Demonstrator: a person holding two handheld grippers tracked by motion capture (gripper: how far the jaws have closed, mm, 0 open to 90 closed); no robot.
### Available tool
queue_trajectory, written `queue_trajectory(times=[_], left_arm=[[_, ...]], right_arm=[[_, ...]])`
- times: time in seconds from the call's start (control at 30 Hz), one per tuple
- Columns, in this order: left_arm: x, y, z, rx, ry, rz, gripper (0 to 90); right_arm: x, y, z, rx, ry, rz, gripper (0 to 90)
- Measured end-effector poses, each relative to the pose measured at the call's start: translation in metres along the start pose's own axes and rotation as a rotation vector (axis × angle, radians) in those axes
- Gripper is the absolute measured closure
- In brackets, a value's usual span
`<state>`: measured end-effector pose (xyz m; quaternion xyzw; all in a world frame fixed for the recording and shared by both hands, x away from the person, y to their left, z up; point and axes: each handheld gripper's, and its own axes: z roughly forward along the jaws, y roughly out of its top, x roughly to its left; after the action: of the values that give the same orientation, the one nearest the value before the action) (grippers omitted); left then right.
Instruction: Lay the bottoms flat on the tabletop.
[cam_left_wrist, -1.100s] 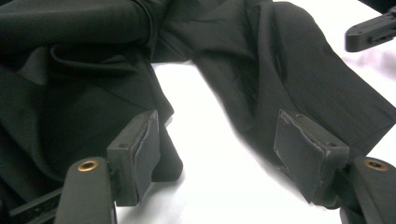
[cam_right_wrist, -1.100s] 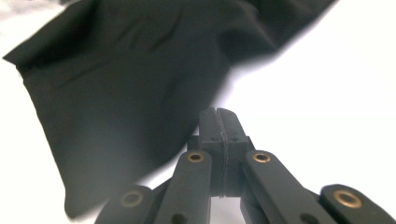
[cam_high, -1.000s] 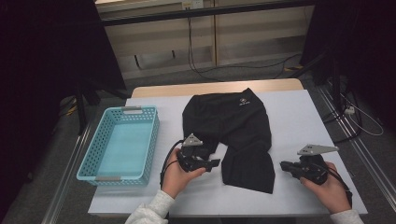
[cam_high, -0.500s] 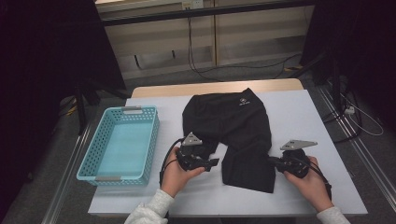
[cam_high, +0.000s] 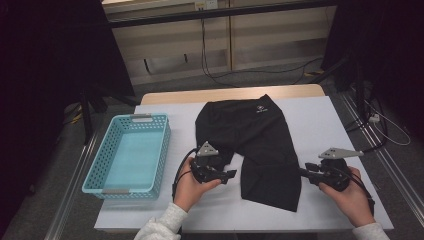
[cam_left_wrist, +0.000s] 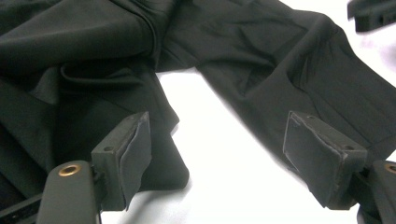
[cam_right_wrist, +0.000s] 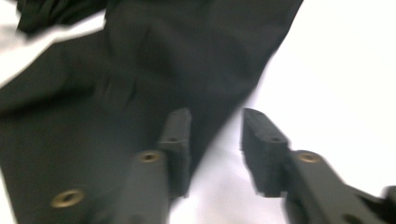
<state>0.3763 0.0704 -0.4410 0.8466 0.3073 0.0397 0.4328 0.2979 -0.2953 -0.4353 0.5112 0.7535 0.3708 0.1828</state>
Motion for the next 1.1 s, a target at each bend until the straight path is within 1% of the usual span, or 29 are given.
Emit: queue_trajectory(times=[0.07, 0.13, 0.17, 0.2, 0.27, 0.3, 0.37, 0.4, 0.43, 0.47, 0.5, 0.6, 0.63, 0.67, 0.7, 0.73, 0.8, 0.83, 0.87, 0.9, 0.97, 1.0, 1.03, 1.07, 1.1], left_arm=[[0.000, 0.000, 0.000, 0.005, 0.001, 0.002, 23.6], [0.000, -0.001, 0.001, -0.005, 0.002, -0.003, 23.6], [0.000, -0.002, 0.000, -0.004, 0.003, -0.004, 23.6], [0.000, -0.002, 0.000, -0.003, 0.004, -0.005, 23.6], [0.001, -0.002, -0.001, -0.001, 0.008, -0.003, 23.5], [0.001, -0.002, -0.002, -0.004, 0.009, -0.004, 23.4], [0.001, -0.002, -0.002, -0.006, 0.009, -0.002, 23.2], [0.001, -0.002, -0.003, -0.004, 0.010, 0.001, 23.2], [0.001, -0.002, -0.003, -0.003, 0.010, 0.002, 23.2], [0.002, -0.002, -0.003, -0.004, 0.011, 0.001, 23.2], [0.002, -0.002, -0.003, -0.004, 0.013, -0.001, 23.2], [0.002, -0.001, -0.003, -0.004, 0.013, 0.002, 23.2], [0.002, -0.001, -0.003, -0.007, 0.011, 0.000, 23.1], [0.001, -0.001, -0.003, -0.004, 0.011, 0.000, 23.2], [0.001, -0.001, -0.003, -0.006, 0.011, 0.000, 23.2], [0.001, -0.001, -0.003, -0.006, 0.011, 0.000, 23.2], [0.001, -0.001, -0.004, -0.006, 0.011, 0.001, 23.3], [0.002, -0.001, -0.004, -0.015, 0.012, -0.003, 23.3], [0.002, -0.001, -0.004, -0.016, 0.013, -0.003, 23.3], [0.002, -0.001, -0.004, -0.013, 0.013, -0.003, 23.2], [0.003, -0.001, -0.004, -0.010, 0.013, -0.003, 23.3], [0.004, -0.001, -0.004, -0.008, 0.014, -0.004, 23.3], [0.004, -0.002, -0.003, -0.008, 0.021, -0.007, 23.3], [0.006, -0.002, -0.004, -0.006, 0.019, -0.009, 23.4], [0.007, -0.003, -0.004, -0.007, 0.021, -0.017, 24.0]], right_arm=[[0.000, 0.006, 0.007, -0.011, -0.005, 0.022, 58.8], [0.000, 0.012, 0.015, -0.027, -0.028, 0.039, 56.9], [-0.001, 0.014, 0.018, -0.026, -0.030, 0.046, 56.9], [-0.002, 0.016, 0.023, -0.022, -0.032, 0.060, 56.7], [-0.006, 0.017, 0.029, -0.015, -0.050, 0.072, 56.5], [-0.008, 0.018, 0.032, -0.008, -0.049, 0.082, 55.3], [-0.011, 0.018, 0.038, 0.019, -0.058, 0.092, 56.0], [-0.013, 0.017, 0.040, 0.038, -0.059, 0.095, 58.1], [-0.014, 0.016, 0.043, 0.052, -0.055, 0.097, 63.3], [-0.015, 0.014, 0.045, 0.065, -0.036, 0.090, 70.2], [-0.014, 0.014, 0.045, 0.065, -0.037, 0.084, 72.2], [-0.014, 0.014, 0.045, 0.080, -0.007, 0.055, 86.3], [-0.014, 0.014, 0.045, 0.081, 0.005, 0.053, 90.0], [-0.015, 0.015, 0.045, 0.085, 0.016, 0.050, 90.0], [-0.015, 0.015, 0.045, 0.088, 0.018, 0.047, 90.0], [-0.016, 0.016, 0.044, 0.087, 0.007, 0.033, 90.0], [-0.020, 0.017, 0.039, 0.076, -0.005, 0.033, 90.0], [-0.022, 0.018, 0.037, 0.070, -0.016, 0.029, 90.0], [-0.025, 0.019, 0.033, 0.056, -0.049, 0.017, 90.0], [-0.028, 0.020, 0.031, 0.052, -0.062, 0.015, 90.0], [-0.036, 0.020, 0.028, 0.036, -0.094, 0.031, 90.0], [-0.038, 0.019, 0.028, 0.032, -0.100, 0.033, 88.3], [-0.039, 0.019, 0.029, 0.022, -0.095, 0.028, 81.6], [-0.039, 0.018, 0.030, 0.022, -0.098, 0.028, 75.4], [-0.038, 0.018, 0.030, 0.028, -0.100, 0.031, 74.4]])
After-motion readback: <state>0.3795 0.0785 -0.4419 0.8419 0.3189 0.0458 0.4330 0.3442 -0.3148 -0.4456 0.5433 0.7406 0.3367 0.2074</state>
